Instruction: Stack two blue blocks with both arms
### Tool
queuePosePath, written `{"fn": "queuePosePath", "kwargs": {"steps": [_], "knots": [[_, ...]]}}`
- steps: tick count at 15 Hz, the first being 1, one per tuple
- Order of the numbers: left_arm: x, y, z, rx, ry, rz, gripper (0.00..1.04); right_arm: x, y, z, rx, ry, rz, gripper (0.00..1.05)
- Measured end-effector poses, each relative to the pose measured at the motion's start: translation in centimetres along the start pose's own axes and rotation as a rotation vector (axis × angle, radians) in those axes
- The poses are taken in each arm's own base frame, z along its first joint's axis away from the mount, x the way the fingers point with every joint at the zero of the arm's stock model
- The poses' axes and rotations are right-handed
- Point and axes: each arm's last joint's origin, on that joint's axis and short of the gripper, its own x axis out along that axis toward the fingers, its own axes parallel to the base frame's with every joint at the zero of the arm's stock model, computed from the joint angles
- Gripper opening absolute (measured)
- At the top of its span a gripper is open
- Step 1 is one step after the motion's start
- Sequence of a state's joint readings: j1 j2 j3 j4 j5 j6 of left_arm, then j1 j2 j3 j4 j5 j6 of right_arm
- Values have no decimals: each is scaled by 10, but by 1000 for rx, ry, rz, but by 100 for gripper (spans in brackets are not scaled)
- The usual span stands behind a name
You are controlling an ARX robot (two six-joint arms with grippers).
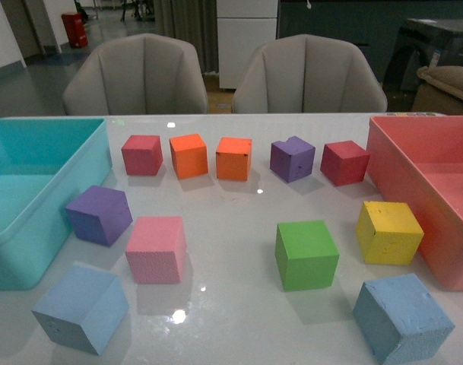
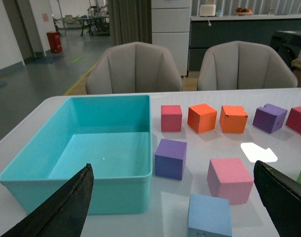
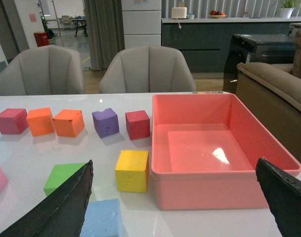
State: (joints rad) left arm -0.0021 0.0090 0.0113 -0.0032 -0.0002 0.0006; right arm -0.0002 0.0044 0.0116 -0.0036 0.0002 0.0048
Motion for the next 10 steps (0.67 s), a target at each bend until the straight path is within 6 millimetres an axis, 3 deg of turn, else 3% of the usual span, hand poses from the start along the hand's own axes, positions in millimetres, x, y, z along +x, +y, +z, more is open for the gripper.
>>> {"fn": "queuePosePath", "kwargs": {"steps": [10], "knots": [[0, 0, 0, 0, 0, 0, 98, 0, 0, 0, 0, 0, 0, 98]]}}
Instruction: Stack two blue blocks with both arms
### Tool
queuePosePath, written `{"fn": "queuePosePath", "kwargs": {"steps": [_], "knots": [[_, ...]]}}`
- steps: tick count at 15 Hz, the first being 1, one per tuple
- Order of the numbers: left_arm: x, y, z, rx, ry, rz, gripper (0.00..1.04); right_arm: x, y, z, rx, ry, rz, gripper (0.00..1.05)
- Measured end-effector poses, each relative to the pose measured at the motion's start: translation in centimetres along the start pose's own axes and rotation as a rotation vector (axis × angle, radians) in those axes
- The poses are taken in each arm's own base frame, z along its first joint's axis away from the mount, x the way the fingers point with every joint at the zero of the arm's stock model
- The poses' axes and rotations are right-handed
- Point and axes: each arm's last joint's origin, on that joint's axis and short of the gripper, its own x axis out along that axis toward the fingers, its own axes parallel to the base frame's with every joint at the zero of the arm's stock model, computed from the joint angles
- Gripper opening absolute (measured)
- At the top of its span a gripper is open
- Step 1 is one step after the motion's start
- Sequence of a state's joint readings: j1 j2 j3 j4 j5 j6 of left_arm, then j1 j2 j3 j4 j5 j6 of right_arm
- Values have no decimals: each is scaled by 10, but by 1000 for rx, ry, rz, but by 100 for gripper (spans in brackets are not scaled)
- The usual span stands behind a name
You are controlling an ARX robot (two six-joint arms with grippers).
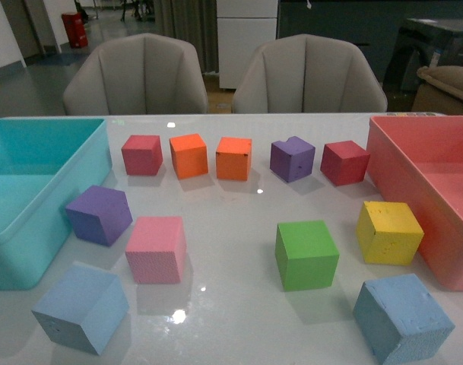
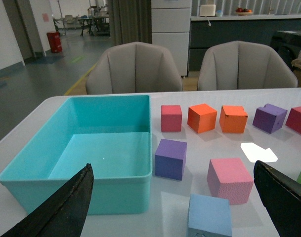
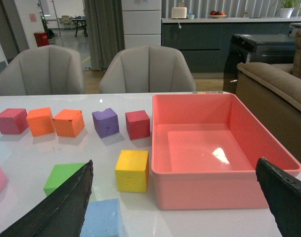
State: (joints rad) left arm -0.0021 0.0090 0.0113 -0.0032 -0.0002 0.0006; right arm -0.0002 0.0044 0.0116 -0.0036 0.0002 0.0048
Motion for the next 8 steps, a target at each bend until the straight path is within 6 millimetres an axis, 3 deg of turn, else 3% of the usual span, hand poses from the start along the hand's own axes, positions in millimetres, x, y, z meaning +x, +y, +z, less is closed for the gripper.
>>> {"fn": "queuePosePath", "kwargs": {"steps": [8], "knots": [[0, 0, 0, 0, 0, 0, 98, 0, 0, 0, 0, 0, 0, 98]]}}
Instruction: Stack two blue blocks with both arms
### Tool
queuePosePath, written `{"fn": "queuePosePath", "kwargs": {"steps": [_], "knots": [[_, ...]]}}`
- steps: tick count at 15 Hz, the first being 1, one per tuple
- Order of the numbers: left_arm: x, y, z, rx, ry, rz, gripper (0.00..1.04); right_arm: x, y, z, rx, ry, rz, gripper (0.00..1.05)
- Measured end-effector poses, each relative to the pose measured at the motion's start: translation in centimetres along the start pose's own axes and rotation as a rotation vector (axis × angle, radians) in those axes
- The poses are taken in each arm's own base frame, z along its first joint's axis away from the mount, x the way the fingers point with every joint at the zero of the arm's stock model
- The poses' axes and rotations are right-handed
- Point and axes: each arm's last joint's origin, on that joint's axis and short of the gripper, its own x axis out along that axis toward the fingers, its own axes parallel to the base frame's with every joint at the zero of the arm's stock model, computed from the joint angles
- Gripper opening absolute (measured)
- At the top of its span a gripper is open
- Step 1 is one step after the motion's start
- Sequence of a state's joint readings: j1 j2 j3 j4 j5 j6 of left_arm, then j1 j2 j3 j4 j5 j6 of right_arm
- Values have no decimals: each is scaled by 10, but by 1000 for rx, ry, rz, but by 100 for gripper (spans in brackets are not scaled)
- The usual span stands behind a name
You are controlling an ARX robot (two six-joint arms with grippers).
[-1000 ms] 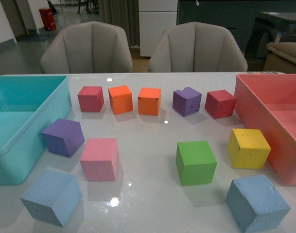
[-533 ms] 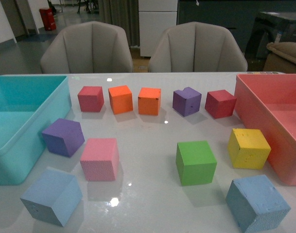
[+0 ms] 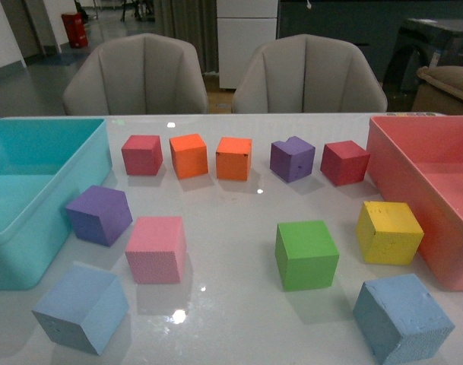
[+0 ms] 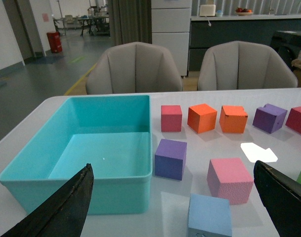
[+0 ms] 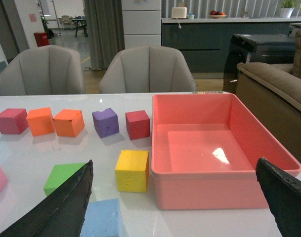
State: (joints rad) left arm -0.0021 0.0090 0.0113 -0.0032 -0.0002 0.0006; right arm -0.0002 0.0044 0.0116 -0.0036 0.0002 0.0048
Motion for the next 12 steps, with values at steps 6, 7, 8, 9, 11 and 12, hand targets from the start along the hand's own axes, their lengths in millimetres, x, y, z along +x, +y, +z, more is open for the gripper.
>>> {"fn": "queuePosePath", "kwargs": {"steps": [6, 7, 8, 9, 11, 12], "knots": [[0, 0, 0, 0, 0, 0, 98, 35, 7, 41, 68, 52, 118, 98], [0, 0, 0, 0, 0, 0, 98, 54, 11, 56, 74, 32, 120, 98], [0, 0, 0, 0, 0, 0, 98, 78, 16, 62, 104, 87, 134, 98], [0, 0, 0, 0, 0, 0, 98, 105, 22, 59, 135, 188, 139, 98], [0, 0, 0, 0, 0, 0, 98, 149, 40, 29, 160, 416, 167, 98], [0, 0, 0, 0, 0, 0, 98, 160, 47, 13, 148, 499, 170, 98]]}}
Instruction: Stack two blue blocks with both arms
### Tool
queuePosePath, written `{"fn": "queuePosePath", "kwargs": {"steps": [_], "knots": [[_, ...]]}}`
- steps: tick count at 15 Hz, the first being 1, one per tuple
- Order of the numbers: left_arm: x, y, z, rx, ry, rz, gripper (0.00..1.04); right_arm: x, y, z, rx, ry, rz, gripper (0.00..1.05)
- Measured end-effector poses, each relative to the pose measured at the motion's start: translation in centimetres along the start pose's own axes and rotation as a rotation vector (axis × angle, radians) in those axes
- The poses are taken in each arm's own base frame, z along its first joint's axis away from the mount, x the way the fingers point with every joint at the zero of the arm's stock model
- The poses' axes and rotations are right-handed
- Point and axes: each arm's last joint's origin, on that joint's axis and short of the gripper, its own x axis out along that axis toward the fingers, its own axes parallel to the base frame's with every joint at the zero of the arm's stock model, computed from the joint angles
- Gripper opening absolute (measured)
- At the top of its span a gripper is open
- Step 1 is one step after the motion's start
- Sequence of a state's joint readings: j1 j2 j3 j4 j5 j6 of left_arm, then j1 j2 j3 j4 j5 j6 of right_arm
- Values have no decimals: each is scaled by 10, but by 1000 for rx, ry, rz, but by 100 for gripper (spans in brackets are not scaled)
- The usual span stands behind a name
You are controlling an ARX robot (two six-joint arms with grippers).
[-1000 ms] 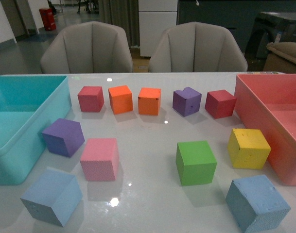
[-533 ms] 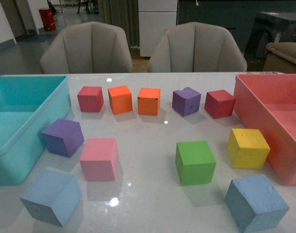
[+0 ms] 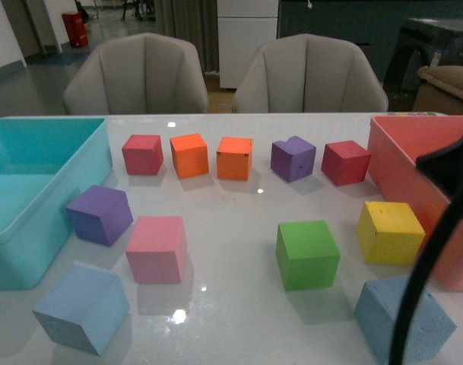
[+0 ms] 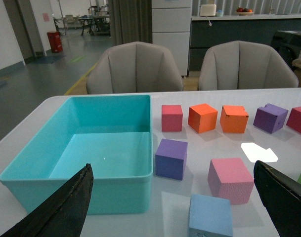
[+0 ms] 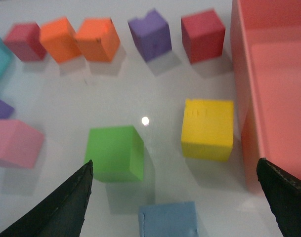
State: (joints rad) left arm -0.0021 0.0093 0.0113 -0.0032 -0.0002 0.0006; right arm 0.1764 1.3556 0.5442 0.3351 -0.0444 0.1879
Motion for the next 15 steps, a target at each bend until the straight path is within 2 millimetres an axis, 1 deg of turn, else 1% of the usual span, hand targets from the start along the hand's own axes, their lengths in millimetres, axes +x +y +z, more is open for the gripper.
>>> {"fn": "queuePosePath", "kwargs": {"steps": [1, 2, 5, 7, 15], "knots": [[0, 0, 0, 0, 0, 0, 98, 15, 4, -14, -12, 85, -15, 98], [0, 0, 0, 0, 0, 0, 98, 23, 6, -27, -21, 150, -31, 98], [0, 0, 0, 0, -1, 0, 98, 33, 15, -48, -49, 228, -35, 98], [0, 0, 0, 0, 0, 0, 98, 36, 13, -62, -55, 278, -46, 98], [0, 0, 0, 0, 0, 0, 98, 51, 12, -85, -63, 334, -39, 98]]}}
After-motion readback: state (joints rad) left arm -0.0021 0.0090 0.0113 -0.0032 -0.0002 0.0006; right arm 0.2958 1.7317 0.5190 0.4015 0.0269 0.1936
